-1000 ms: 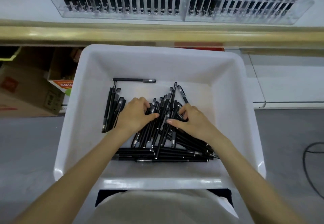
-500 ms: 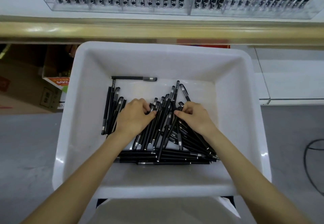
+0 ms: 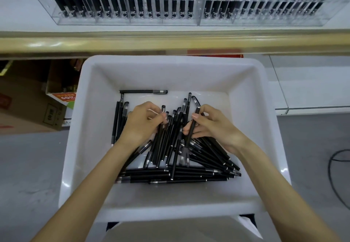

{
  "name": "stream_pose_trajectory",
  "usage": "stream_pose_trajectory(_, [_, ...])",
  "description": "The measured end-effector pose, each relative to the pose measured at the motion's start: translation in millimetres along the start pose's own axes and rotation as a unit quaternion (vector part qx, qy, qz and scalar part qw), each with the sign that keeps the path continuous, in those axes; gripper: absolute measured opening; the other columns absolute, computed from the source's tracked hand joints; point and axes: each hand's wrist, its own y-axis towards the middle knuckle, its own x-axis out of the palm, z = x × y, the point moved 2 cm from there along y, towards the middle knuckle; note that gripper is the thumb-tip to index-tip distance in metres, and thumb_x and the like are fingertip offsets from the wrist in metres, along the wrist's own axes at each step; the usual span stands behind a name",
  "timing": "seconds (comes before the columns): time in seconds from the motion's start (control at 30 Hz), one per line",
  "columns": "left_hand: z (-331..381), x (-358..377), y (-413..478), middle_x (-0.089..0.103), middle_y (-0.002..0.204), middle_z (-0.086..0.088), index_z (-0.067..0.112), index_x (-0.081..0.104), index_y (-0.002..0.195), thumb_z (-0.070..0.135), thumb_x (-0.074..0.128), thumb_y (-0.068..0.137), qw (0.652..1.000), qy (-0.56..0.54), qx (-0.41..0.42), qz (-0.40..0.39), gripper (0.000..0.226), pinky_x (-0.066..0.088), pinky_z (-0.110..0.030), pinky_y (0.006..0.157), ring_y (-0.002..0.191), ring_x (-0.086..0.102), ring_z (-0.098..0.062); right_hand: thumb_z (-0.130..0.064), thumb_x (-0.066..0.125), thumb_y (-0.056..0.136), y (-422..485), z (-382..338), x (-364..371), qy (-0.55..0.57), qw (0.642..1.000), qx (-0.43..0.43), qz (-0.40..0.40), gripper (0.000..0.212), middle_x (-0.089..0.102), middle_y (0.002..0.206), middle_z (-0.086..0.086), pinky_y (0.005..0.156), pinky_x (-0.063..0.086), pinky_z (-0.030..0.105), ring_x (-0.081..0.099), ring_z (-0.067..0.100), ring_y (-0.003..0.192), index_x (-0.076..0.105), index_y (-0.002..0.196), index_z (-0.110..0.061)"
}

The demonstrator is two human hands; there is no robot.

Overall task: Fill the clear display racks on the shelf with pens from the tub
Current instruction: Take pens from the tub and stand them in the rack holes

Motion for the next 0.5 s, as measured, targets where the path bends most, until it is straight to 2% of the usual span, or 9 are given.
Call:
stream_pose_trajectory(0.1, [17, -7, -4, 0.074, 0.080, -0.002, 0.016, 0.063, 0.090, 0.015, 0.066, 0.088, 0.998, -0.069, -0.003, -0.011, 0.004, 0.058, -0.030, 0.071, 0.084, 0.070, -0.016, -0.013, 0.053, 0.096, -1, -6, 5, 0.011, 0.999, -0.044, 0.004, 0.012, 0.066, 0.070, 0.011, 0.063, 0.057, 0.036, 0.066, 0.025, 0.063, 0.051, 0.087, -0.007])
stream_pose_trajectory(0.2, [32, -12, -9, 0.074, 0.090, -0.006, 0.012, 0.068, 0.101, 0.014, 0.069, 0.086, 0.993, -0.115, -0.003, -0.042, 0.015, 0.058, -0.030, 0.078, 0.089, 0.070, -0.017, -0.015, 0.059, 0.089, -3, -13, 9, 0.016, 0.996, -0.093, 0.009, 0.010, 0.060, 0.064, 0.005, 0.050, 0.048, 0.024, 0.055, 0.016, 0.052, 0.058, 0.084, -0.006])
stream_pose_trajectory(0.27, [41, -13, -13, 0.074, 0.093, -0.005, 0.012, 0.069, 0.102, 0.015, 0.069, 0.085, 0.989, -0.132, 0.006, -0.060, 0.017, 0.058, -0.029, 0.080, 0.090, 0.070, -0.015, -0.016, 0.062, 0.085, -5, -18, 10, 0.009, 0.994, -0.106, 0.005, 0.013, 0.061, 0.065, 0.003, 0.050, 0.045, 0.022, 0.054, 0.014, 0.053, 0.061, 0.086, -0.004])
stream_pose_trajectory(0.37, [50, -13, -16, 0.074, 0.095, -0.003, 0.011, 0.070, 0.099, 0.014, 0.071, 0.083, 0.986, -0.149, 0.015, -0.066, 0.016, 0.058, -0.029, 0.082, 0.090, 0.070, -0.014, -0.008, 0.060, 0.089, -6, -22, 8, 0.002, 0.994, -0.106, -0.004, 0.011, 0.064, 0.070, 0.004, 0.053, 0.046, 0.019, 0.056, 0.011, 0.058, 0.065, 0.092, 0.000])
stream_pose_trajectory(0.5, [52, -13, -18, 0.075, 0.095, -0.003, 0.009, 0.070, 0.100, 0.015, 0.072, 0.082, 0.986, -0.144, 0.016, -0.079, 0.019, 0.056, -0.034, 0.084, 0.092, 0.070, -0.017, 0.000, 0.056, 0.092, -9, -26, 5, -0.037, 0.994, -0.095, -0.024, 0.018, 0.066, 0.082, 0.009, 0.064, 0.050, 0.016, 0.061, 0.006, 0.068, 0.067, 0.106, 0.002])
